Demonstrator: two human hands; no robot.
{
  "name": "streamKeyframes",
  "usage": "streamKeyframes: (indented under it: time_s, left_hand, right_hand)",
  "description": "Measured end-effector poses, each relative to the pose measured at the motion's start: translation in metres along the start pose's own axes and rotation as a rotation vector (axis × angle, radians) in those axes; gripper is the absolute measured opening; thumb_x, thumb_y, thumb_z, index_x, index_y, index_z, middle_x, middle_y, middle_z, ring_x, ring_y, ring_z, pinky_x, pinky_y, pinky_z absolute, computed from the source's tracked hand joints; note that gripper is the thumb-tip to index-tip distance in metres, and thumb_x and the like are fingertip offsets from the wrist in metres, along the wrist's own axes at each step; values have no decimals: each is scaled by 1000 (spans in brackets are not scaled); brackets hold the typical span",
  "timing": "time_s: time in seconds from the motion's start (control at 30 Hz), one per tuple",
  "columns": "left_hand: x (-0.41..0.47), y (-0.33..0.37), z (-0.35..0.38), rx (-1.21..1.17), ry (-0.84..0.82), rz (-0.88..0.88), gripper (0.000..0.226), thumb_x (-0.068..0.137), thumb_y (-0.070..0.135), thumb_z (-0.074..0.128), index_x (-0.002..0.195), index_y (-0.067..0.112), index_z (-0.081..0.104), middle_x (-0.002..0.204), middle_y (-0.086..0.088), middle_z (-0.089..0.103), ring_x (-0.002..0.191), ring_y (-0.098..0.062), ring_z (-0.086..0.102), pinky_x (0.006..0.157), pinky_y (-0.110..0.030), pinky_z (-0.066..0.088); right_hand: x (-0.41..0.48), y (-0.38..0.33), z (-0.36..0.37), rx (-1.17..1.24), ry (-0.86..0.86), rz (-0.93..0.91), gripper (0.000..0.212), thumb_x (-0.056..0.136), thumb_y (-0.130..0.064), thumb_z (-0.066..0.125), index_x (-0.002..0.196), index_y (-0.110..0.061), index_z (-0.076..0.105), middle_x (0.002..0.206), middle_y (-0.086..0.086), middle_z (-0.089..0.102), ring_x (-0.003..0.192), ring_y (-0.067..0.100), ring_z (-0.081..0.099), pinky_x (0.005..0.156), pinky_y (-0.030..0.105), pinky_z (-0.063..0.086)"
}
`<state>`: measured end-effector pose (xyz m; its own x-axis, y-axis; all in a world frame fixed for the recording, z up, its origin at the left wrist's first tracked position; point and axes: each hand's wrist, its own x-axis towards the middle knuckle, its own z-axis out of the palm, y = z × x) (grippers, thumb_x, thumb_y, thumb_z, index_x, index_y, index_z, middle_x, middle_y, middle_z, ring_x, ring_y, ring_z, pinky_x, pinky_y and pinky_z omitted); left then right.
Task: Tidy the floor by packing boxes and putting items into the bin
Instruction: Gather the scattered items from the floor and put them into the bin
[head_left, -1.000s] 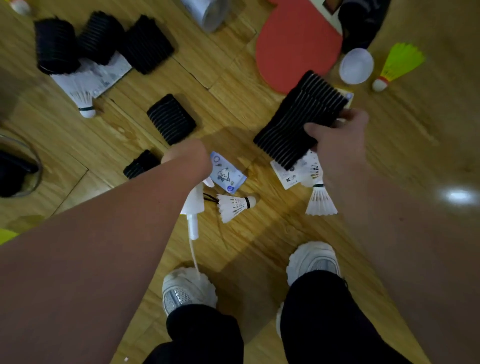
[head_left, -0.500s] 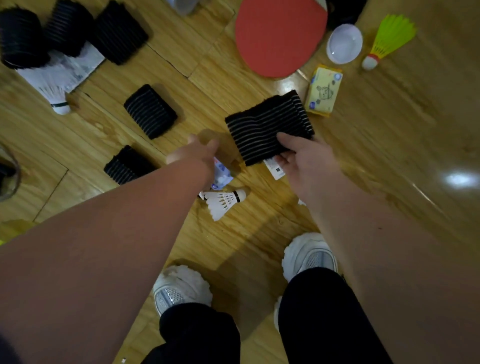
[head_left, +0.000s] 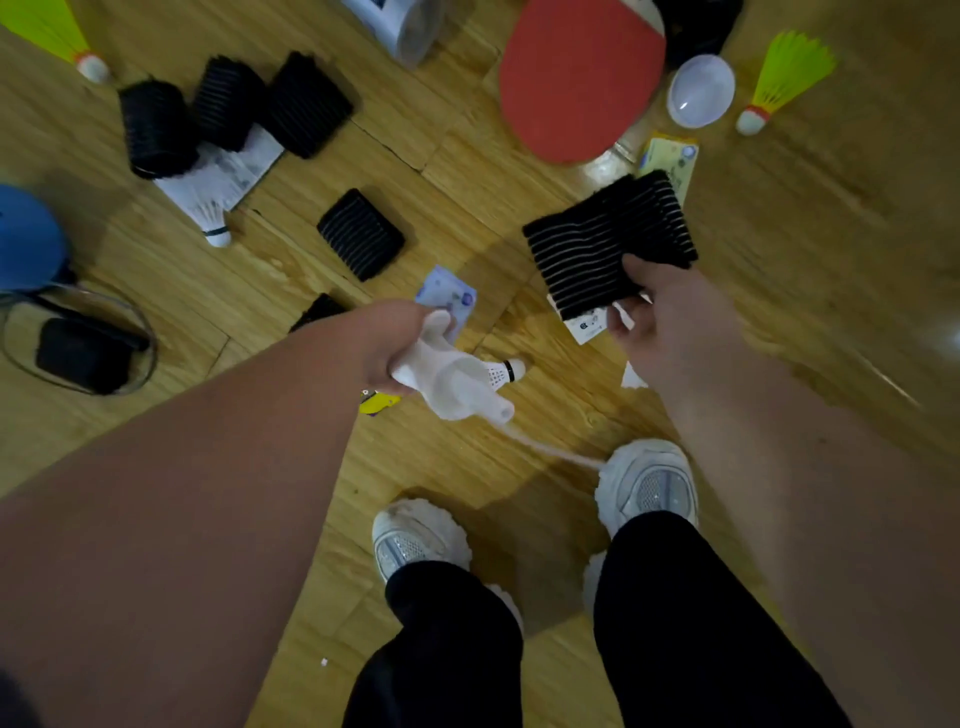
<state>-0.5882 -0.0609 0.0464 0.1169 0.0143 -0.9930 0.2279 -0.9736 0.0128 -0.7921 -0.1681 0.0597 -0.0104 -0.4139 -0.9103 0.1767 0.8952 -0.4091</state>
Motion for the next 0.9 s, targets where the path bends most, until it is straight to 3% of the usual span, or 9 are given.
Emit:
streamKeyframes:
  time_s: [0.1,0.23,0.37,0.43,0.5,0.57,0.67,0.83,0.9]
  left_hand:
    - [9,-20,21,-46,-120,-54,18,91,34,66,93,17,70,103,-11,70,94,-31,67,90,-48,53]
    - [29,-40,58,-92,-75,-66,25,94,33,61,110,15,61,103,-13,66,93,-33,64,82,-48,56]
    - [46,-49,75,-159,100,31,33,88,33,67,114,20,50,106,-12,56,90,-35,60,59,-44,53]
    - [46,-53,72,-161,199,128,34,86,34,69,112,20,53,103,-9,58,90,-34,60,70,-47,55]
    - [38,-55,64,-120,293,242,31,83,34,70,106,17,59,96,-6,63,91,-32,63,78,-43,55]
    - [28,-53,56,-64,373,340,25,82,36,69,96,19,58,84,1,61,83,-26,64,67,-34,48]
    - [14,-39,42,122,443,483,23,83,37,65,90,20,52,78,4,59,71,-18,60,55,-28,39]
    - [9,-9,30,323,562,586,20,87,36,59,93,21,48,73,8,55,63,-10,54,51,-27,32]
    - [11,-3,31,315,574,586,18,86,34,58,93,22,46,72,10,54,62,-9,53,51,-27,31]
  right_hand:
    - [2,-5,3,-118,72,-18,38,89,-10,66,126,-16,60,106,-3,69,86,9,67,78,29,48]
    - [14,-9,2,-16,51,-32,38,89,-2,64,126,-11,59,108,4,69,92,17,67,82,33,53]
    - [27,-4,-5,142,-41,43,25,89,8,59,112,0,59,102,12,68,92,24,67,81,33,55]
    - [25,2,-5,171,-71,108,23,88,10,59,110,3,59,100,14,69,93,26,67,86,35,55]
    - [18,7,-5,218,-88,152,21,89,10,58,108,3,60,89,14,71,79,24,71,73,34,59]
    - [12,12,-5,268,-82,185,18,89,10,56,105,1,60,84,14,70,71,23,71,65,35,60]
    - [4,19,-3,288,-88,256,11,89,8,57,96,1,62,84,13,71,80,24,66,79,36,55]
    - [3,30,6,245,-123,303,9,89,6,58,86,-1,61,63,9,69,53,17,67,59,29,56]
    - [2,36,5,253,-136,313,9,86,8,59,89,0,61,69,10,71,61,18,67,61,29,60]
